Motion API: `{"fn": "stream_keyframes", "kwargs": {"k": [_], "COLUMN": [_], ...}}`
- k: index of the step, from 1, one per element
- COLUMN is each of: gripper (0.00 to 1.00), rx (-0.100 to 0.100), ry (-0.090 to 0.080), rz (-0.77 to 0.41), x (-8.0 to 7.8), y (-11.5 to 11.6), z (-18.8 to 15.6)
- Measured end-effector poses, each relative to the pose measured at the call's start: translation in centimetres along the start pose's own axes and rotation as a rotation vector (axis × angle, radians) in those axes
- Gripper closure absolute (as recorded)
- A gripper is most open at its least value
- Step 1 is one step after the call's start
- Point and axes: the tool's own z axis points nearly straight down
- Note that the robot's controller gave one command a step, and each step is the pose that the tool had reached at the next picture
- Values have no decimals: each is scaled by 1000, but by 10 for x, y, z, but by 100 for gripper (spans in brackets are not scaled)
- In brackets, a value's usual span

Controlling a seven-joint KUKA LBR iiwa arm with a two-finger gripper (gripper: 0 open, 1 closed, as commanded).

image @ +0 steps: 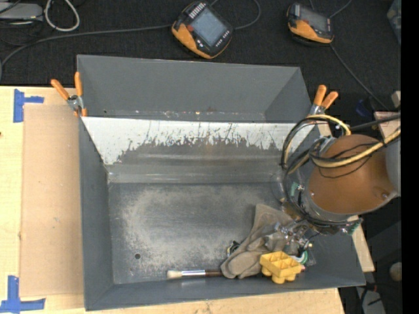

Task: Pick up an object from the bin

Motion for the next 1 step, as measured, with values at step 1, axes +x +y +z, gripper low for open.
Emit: {"fn": "stream_keyframes", "kwargs": {"k": [1], "gripper": [100], "rx": [-4], "ry": [1], "rz": [1], "x": [0], "y": [1], "z": [-35]}}
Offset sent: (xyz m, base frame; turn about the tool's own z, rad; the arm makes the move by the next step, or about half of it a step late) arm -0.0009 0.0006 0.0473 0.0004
